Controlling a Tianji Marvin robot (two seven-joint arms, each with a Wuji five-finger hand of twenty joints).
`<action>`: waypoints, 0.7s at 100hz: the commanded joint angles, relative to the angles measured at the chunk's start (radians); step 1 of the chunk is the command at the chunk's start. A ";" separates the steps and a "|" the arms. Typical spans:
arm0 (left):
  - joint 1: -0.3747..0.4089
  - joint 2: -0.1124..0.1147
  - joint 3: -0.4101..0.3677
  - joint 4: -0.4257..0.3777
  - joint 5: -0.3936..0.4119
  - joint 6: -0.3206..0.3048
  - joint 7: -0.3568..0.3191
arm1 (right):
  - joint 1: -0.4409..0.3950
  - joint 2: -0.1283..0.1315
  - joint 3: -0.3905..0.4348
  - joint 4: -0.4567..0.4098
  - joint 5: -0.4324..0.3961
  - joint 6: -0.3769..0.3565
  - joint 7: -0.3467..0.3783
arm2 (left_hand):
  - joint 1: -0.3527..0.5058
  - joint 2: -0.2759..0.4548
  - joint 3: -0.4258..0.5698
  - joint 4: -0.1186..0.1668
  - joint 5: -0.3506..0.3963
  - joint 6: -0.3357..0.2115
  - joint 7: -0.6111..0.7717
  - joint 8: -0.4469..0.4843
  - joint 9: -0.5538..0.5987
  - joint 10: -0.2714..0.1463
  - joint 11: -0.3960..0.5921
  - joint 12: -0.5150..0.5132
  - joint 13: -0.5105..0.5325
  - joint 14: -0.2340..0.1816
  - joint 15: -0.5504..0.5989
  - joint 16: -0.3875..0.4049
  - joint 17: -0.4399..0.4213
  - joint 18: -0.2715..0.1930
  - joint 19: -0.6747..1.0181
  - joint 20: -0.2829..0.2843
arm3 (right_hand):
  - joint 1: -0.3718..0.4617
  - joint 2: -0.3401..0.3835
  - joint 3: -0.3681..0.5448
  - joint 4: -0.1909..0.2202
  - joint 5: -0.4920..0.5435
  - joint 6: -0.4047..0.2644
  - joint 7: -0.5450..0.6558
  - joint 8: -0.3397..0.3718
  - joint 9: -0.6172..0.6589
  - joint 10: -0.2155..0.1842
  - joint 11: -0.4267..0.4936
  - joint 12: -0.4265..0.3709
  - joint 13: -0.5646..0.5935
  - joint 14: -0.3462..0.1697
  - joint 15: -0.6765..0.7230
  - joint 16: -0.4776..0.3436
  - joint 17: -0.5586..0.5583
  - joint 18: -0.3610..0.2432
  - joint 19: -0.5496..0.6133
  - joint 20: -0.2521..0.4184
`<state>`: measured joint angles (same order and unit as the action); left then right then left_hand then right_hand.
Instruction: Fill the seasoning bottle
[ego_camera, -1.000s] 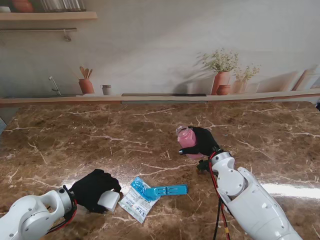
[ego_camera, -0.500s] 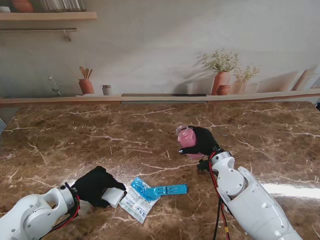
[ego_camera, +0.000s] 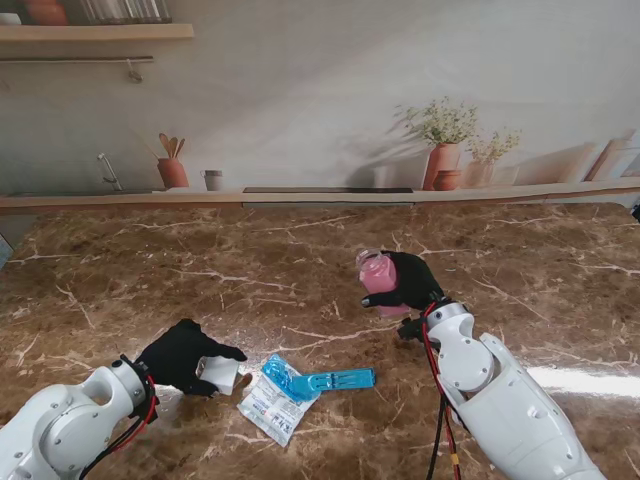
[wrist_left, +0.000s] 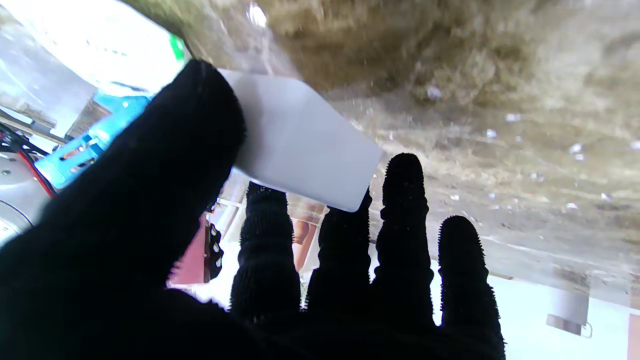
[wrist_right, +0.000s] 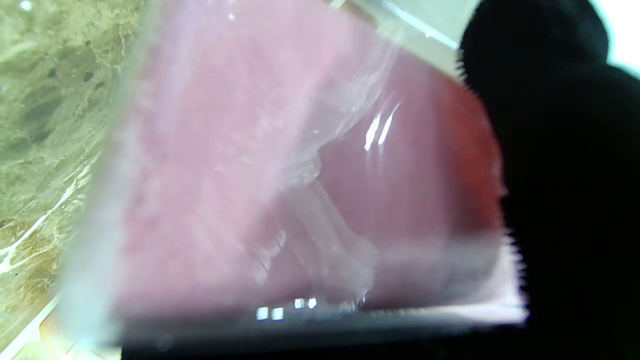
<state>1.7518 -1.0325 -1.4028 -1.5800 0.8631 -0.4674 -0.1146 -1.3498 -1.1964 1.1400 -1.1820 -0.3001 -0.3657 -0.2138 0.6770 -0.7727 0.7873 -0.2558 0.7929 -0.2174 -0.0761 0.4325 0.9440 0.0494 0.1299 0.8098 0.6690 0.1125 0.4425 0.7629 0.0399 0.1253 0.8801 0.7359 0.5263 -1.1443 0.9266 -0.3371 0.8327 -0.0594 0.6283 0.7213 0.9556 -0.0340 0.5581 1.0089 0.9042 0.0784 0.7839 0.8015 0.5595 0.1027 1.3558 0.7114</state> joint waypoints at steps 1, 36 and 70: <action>-0.015 -0.003 -0.008 -0.024 -0.004 0.012 -0.003 | -0.006 0.002 0.006 -0.012 0.000 0.010 0.006 | 0.091 0.106 0.090 0.027 0.034 -0.046 1.080 -0.009 0.176 -0.132 0.118 0.059 0.043 0.016 0.034 0.016 -0.001 0.020 0.029 0.003 | 0.324 0.364 0.368 0.070 0.184 -0.205 0.159 0.032 0.050 -0.130 0.101 0.026 0.060 -0.106 0.195 0.078 0.017 -0.036 0.016 0.039; -0.089 -0.021 0.017 -0.117 -0.137 0.099 -0.026 | -0.032 0.009 0.029 -0.047 -0.034 0.030 -0.001 | 0.095 0.108 0.076 0.028 0.047 -0.031 1.075 -0.014 0.197 -0.115 0.118 0.058 0.061 0.031 0.047 0.024 0.010 0.035 0.039 0.010 | 0.325 0.367 0.363 0.072 0.186 -0.203 0.165 0.026 0.050 -0.129 0.103 0.027 0.059 -0.104 0.198 0.079 0.014 -0.034 0.014 0.045; -0.234 -0.058 0.180 -0.136 -0.300 0.217 0.048 | -0.057 0.011 0.028 -0.092 -0.052 0.043 -0.010 | 0.100 0.103 0.079 0.032 0.053 -0.026 1.074 -0.012 0.214 -0.104 0.119 0.056 0.076 0.037 0.058 0.034 0.019 0.044 0.055 0.024 | 0.324 0.368 0.360 0.072 0.185 -0.203 0.170 0.023 0.050 -0.128 0.106 0.028 0.061 -0.105 0.204 0.080 0.014 -0.037 0.015 0.050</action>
<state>1.5446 -1.0669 -1.2427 -1.6968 0.5797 -0.2622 -0.0735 -1.3967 -1.1838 1.1679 -1.2592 -0.3533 -0.3264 -0.2309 0.6768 -0.7725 0.7773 -0.2558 0.8283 -0.2180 -0.0755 0.4285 0.9835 0.0959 0.1250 0.8098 0.7156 0.1375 0.4688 0.7825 0.0560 0.1513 0.9074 0.7422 0.5263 -1.1443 0.9263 -0.3371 0.8345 -0.0594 0.6283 0.7127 0.9556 -0.0348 0.5581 1.0089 0.9042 0.0782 0.7854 0.8021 0.5595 0.1025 1.3556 0.7236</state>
